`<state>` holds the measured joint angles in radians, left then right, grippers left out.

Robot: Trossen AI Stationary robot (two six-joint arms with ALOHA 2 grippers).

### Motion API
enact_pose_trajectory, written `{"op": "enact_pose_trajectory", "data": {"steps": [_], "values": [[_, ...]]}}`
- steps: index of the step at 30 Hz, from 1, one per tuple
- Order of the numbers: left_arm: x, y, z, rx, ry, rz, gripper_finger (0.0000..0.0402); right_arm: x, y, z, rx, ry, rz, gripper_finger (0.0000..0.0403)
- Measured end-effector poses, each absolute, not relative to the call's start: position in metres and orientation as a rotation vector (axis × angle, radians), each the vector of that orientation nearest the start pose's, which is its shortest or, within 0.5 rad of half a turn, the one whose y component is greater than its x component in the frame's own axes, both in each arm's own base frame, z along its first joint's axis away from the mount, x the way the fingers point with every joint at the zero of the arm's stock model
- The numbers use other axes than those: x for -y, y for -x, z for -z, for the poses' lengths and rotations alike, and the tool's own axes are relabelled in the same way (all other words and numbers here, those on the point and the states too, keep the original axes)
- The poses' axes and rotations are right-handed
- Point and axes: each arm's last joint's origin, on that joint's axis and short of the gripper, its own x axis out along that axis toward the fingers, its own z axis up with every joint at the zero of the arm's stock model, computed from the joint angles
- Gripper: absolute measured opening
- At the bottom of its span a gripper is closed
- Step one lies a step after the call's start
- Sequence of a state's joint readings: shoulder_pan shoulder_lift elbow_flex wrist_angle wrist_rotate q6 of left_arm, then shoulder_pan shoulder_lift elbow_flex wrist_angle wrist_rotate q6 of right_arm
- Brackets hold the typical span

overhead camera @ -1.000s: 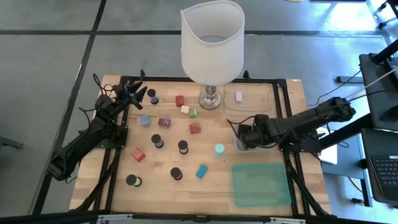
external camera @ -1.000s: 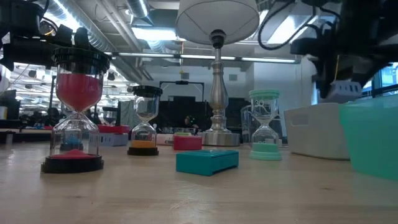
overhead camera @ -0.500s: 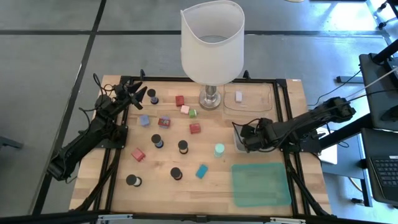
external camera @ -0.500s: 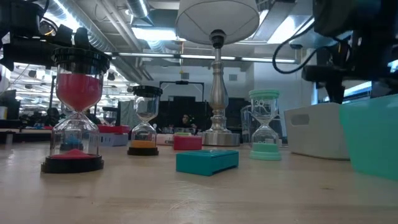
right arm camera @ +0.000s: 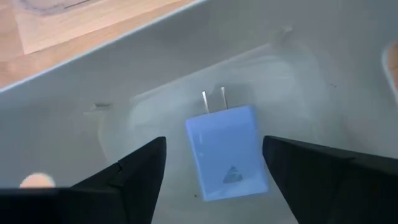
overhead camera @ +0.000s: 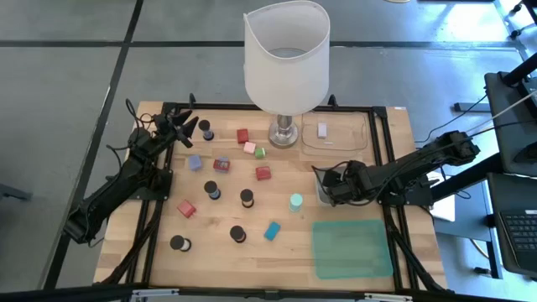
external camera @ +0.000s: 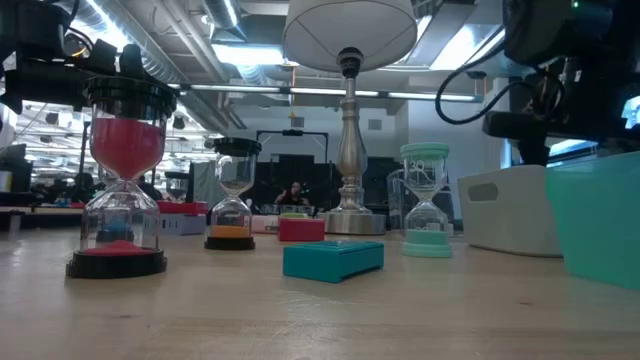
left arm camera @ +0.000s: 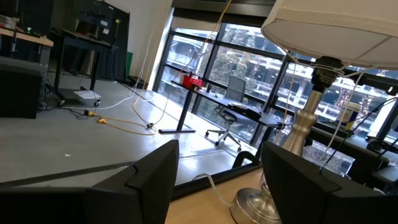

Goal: Pick & Place Office items
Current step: Put the purple charger adapter into the gray bin

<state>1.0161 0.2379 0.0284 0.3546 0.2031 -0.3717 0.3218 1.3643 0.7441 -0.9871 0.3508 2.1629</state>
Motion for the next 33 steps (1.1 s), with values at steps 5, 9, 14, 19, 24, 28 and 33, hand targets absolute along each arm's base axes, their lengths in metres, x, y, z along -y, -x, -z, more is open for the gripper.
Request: {"op": "enact_pose_trajectory", "data": {"steps": [5,9,14,19,24,28,33], "values": [[-0.091,-0.063,-0.187,0.27,0.265,-0.777,0.0226,-0.055,-0.196,-0.194,-0.747,-1.18,1.443,0.0313],[-0.091,-0.063,-0.187,0.271,0.265,-0.777,0.0226,-0.056,-0.202,-0.223,-0.744,-1.137,1.431,0.0354],[-0.091,-0.063,-0.187,0.271,0.265,-0.777,0.0226,-0.057,-0.211,-0.258,-0.718,-1.077,1.346,0.0396],[-0.091,-0.063,-0.187,0.271,0.265,-0.777,0.0226,-0.057,-0.22,-0.271,-0.751,-1.025,1.254,0.0391],[-0.091,-0.063,-0.187,0.271,0.265,-0.778,0.0226,-0.06,-0.238,-0.275,-0.794,-1.015,1.149,0.0398],[-0.091,-0.063,-0.187,0.27,0.266,-0.778,0.0226,-0.066,-0.26,-0.273,-0.841,-0.998,1.114,0.0399],[-0.091,-0.063,-0.187,0.271,0.265,-0.778,0.0226,-0.071,-0.296,-0.27,-0.905,-0.922,1.09,0.0399]]}}
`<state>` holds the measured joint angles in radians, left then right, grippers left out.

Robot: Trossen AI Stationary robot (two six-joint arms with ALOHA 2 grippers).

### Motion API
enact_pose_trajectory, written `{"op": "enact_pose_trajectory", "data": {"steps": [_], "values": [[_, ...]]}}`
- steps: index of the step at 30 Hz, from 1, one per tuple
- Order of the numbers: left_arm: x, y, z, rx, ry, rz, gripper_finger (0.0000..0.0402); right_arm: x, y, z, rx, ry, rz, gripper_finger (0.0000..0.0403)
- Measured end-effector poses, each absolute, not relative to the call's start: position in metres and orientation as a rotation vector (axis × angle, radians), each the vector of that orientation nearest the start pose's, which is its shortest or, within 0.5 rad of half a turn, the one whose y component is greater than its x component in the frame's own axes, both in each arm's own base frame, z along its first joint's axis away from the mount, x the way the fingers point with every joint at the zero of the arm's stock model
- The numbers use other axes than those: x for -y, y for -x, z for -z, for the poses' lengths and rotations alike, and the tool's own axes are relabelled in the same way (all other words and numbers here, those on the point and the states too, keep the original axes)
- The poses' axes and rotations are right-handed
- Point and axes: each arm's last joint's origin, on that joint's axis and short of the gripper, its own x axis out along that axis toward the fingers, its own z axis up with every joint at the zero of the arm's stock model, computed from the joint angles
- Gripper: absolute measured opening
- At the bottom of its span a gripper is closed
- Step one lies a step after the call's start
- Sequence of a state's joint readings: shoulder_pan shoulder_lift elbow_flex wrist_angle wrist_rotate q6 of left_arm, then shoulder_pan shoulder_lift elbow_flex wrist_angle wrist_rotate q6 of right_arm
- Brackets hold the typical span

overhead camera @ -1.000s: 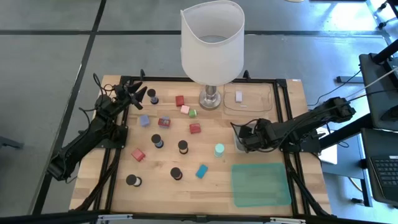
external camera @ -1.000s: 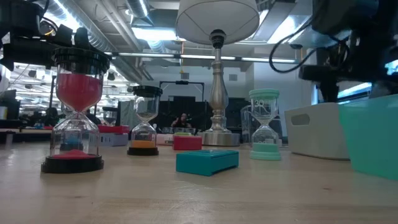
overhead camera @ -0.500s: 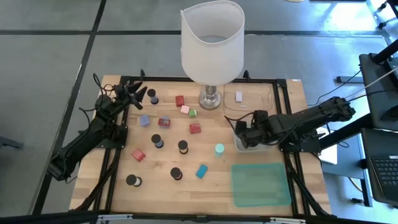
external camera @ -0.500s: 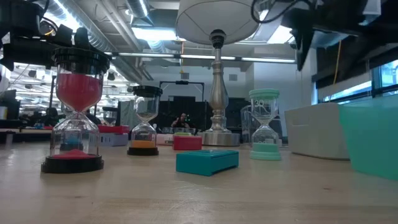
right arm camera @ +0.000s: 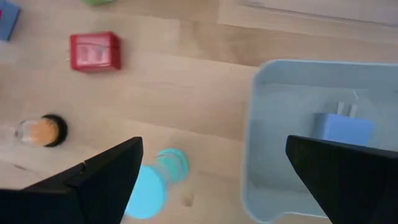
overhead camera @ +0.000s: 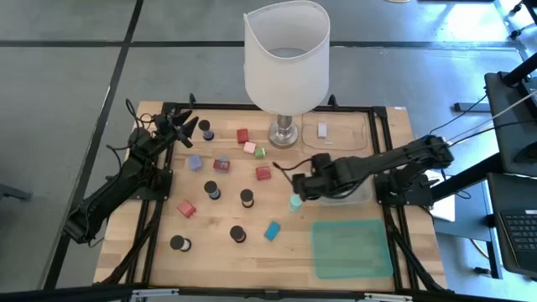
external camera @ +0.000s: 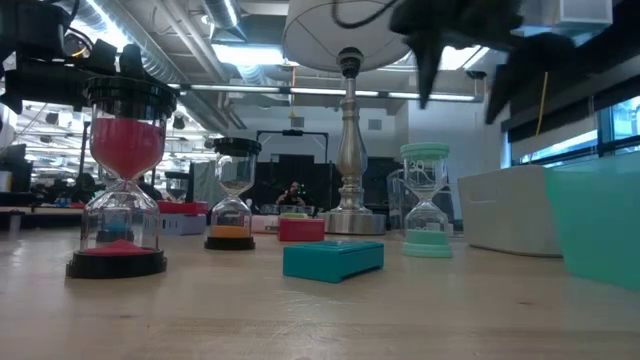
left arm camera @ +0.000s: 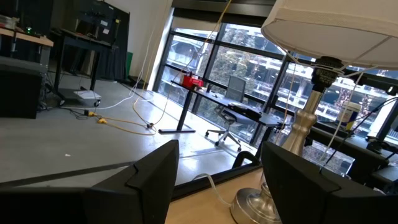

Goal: Pick & Place Office items
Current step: Put the purple charger adapter into the gray bin, then put the light blue hourglass into the light blue bin

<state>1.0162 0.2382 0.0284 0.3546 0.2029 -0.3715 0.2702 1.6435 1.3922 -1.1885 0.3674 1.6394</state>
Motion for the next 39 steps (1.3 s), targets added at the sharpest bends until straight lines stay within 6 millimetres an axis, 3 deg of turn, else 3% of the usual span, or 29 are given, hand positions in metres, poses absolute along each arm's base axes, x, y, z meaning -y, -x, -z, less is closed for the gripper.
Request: {"op": "enact_pose_trajectory", "data": {"steps": [6,10,14,20,32,39], "values": [[-0.091,-0.063,-0.187,0.27,0.265,-0.778,0.0226,-0.074,-0.33,-0.271,-0.998,-0.915,1.034,0.0399],[-0.091,-0.063,-0.187,0.271,0.265,-0.777,0.0226,-0.079,-0.343,-0.259,-1.063,-0.926,1.022,0.0399],[-0.091,-0.063,-0.187,0.271,0.265,-0.777,0.0226,-0.087,-0.348,-0.246,-1.139,-0.98,1.023,0.0399],[-0.091,-0.063,-0.187,0.271,0.265,-0.778,0.0226,-0.095,-0.357,-0.234,-1.11,-1.006,1.022,0.0399],[-0.091,-0.063,-0.186,0.257,0.275,-0.781,0.0226,-0.099,-0.367,-0.206,-1.174,-0.916,1.029,0.0399],[-0.091,-0.063,-0.185,0.253,0.278,-0.782,0.0226,-0.099,-0.367,-0.206,-1.154,-0.9,1.038,0.039]]}}
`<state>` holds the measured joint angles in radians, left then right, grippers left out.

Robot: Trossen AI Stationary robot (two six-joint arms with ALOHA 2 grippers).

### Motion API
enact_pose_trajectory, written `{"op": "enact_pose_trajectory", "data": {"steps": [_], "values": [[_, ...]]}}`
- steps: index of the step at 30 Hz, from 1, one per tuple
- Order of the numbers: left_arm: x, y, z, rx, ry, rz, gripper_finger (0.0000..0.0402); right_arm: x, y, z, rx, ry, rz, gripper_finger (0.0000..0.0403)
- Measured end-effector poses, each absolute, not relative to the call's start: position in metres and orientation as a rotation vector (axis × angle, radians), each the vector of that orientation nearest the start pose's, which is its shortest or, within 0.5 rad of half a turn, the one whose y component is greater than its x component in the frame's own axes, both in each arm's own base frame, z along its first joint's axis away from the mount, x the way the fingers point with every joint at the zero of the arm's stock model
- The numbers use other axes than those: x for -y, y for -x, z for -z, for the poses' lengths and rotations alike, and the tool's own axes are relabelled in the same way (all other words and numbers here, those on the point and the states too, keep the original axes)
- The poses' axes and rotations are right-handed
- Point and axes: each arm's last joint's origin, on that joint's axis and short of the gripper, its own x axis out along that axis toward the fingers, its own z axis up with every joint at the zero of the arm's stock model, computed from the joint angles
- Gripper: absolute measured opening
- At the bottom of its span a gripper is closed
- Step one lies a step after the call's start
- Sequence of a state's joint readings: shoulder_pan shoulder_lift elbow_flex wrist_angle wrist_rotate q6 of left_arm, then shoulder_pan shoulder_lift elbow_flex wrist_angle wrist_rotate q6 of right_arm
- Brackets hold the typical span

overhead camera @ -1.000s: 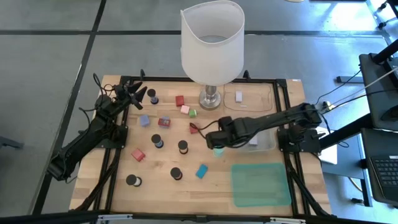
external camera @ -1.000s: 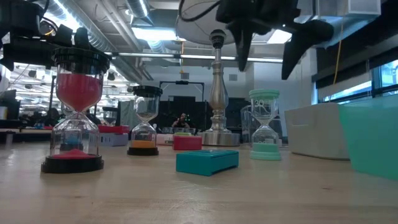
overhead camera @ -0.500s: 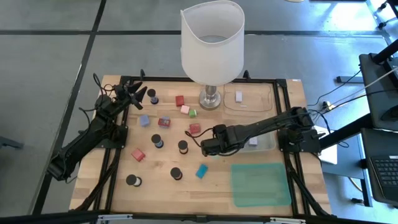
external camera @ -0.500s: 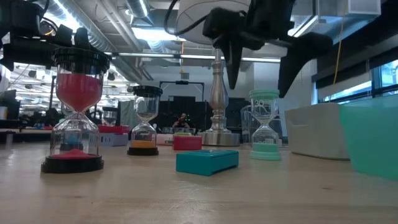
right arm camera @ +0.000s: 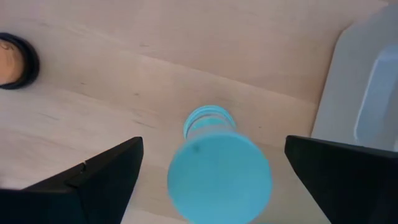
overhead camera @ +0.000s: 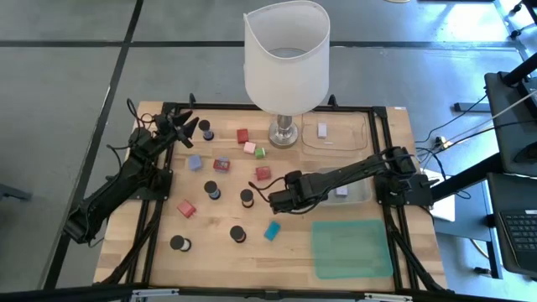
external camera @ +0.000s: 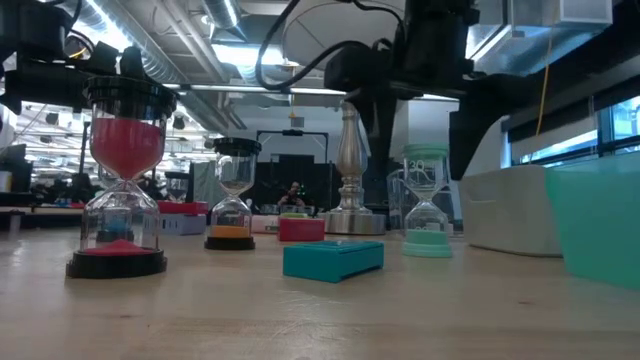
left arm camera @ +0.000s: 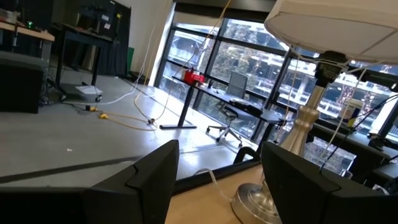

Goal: Pick & Place Office items
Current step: Put the light blue hourglass into the light blue bin

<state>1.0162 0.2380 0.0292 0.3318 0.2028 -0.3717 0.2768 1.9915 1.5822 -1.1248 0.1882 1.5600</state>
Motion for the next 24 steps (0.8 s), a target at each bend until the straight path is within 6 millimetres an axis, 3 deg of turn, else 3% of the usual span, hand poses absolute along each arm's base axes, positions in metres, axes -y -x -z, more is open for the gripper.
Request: {"op": "enact_pose_trajectory", "data": {"steps": [6,15,24], "values": [[-0.091,-0.063,-0.185,0.253,0.278,-0.782,0.0226,-0.098,-0.366,-0.206,-1.152,-0.895,1.048,0.0333],[-0.091,-0.063,-0.185,0.253,0.278,-0.782,0.0226,-0.098,-0.366,-0.207,-1.15,-0.897,1.046,0.0202],[-0.091,-0.063,-0.185,0.253,0.278,-0.782,0.0226,-0.098,-0.361,-0.221,-1.097,-0.986,1.072,0.0213]]}}
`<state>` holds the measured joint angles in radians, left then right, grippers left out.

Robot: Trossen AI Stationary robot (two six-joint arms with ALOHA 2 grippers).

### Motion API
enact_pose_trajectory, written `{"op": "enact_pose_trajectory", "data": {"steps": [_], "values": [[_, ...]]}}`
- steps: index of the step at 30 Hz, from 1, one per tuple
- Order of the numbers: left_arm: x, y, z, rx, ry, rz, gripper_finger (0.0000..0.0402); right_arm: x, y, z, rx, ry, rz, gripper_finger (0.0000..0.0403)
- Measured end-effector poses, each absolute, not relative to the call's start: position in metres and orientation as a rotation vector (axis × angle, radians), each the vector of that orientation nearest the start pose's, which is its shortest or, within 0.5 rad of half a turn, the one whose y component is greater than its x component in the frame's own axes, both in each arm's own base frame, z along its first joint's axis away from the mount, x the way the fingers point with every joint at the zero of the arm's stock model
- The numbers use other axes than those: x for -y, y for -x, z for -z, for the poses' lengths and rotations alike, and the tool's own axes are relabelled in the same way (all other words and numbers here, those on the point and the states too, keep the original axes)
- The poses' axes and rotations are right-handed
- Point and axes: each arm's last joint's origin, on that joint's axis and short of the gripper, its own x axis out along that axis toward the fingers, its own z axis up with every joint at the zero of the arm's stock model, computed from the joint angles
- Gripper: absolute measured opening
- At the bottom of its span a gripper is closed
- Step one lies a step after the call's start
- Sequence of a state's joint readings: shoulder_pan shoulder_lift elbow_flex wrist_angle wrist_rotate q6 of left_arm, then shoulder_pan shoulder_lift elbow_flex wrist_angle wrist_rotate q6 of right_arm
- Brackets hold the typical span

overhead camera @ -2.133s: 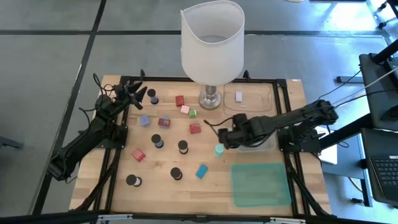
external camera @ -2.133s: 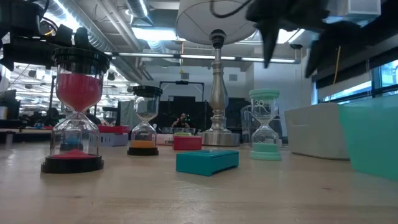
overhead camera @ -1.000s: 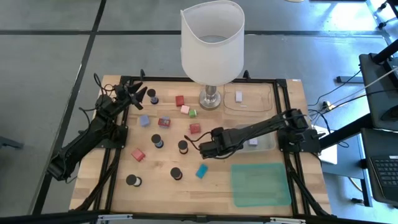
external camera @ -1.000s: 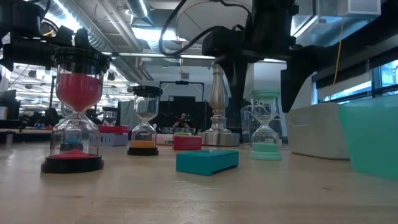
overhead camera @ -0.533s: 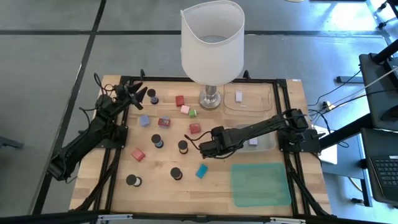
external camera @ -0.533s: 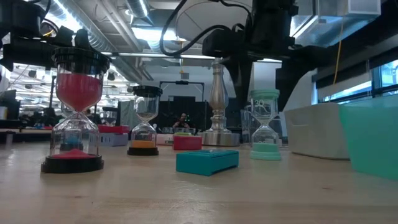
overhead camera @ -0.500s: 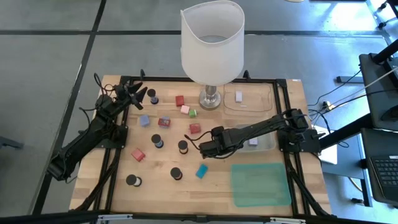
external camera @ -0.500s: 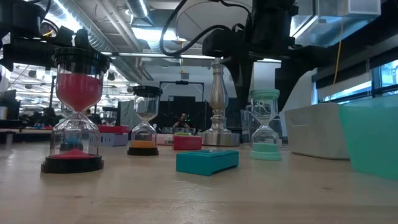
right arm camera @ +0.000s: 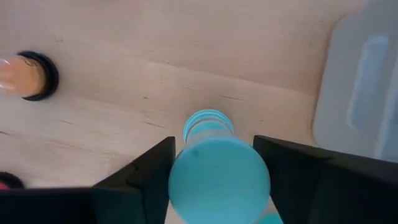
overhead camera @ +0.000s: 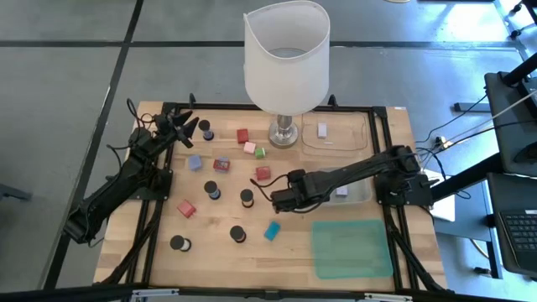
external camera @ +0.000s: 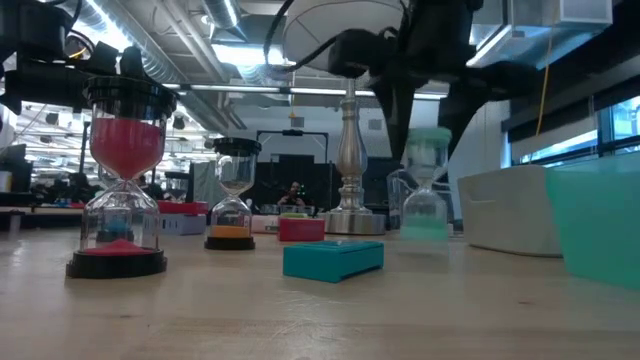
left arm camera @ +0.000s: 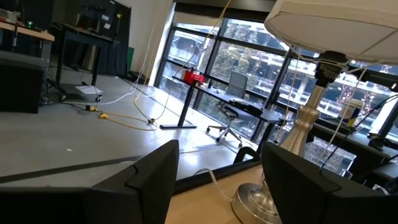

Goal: Pick & Place Office items
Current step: Put the light blue hourglass into the light blue bin

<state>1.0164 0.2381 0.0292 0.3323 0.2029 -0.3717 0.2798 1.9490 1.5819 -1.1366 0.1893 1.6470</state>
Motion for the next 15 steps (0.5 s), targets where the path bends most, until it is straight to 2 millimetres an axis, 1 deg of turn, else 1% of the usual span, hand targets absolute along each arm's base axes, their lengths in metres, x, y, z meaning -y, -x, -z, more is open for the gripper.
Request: {"op": "enact_pose_trajectory", "data": {"steps": [2,4,8,10,15], "values": [[-0.091,-0.063,-0.185,0.253,0.278,-0.781,0.0226,-0.097,-0.357,-0.229,-1.082,-1.006,1.083,0.0228],[-0.091,-0.063,-0.185,0.253,0.278,-0.781,0.0226,-0.097,-0.351,-0.238,-1.073,-1.024,1.095,0.023],[-0.091,-0.063,-0.185,0.253,0.278,-0.781,0.0226,-0.102,-0.336,-0.256,-1.047,-1.069,1.118,0.0199],[-0.091,-0.063,-0.185,0.253,0.278,-0.781,0.0226,-0.107,-0.327,-0.266,-1.028,-1.091,1.123,0.0197],[-0.091,-0.063,-0.185,0.253,0.278,-0.781,0.0226,-0.118,-0.305,-0.282,-0.992,-1.136,1.181,0.0197]]}}
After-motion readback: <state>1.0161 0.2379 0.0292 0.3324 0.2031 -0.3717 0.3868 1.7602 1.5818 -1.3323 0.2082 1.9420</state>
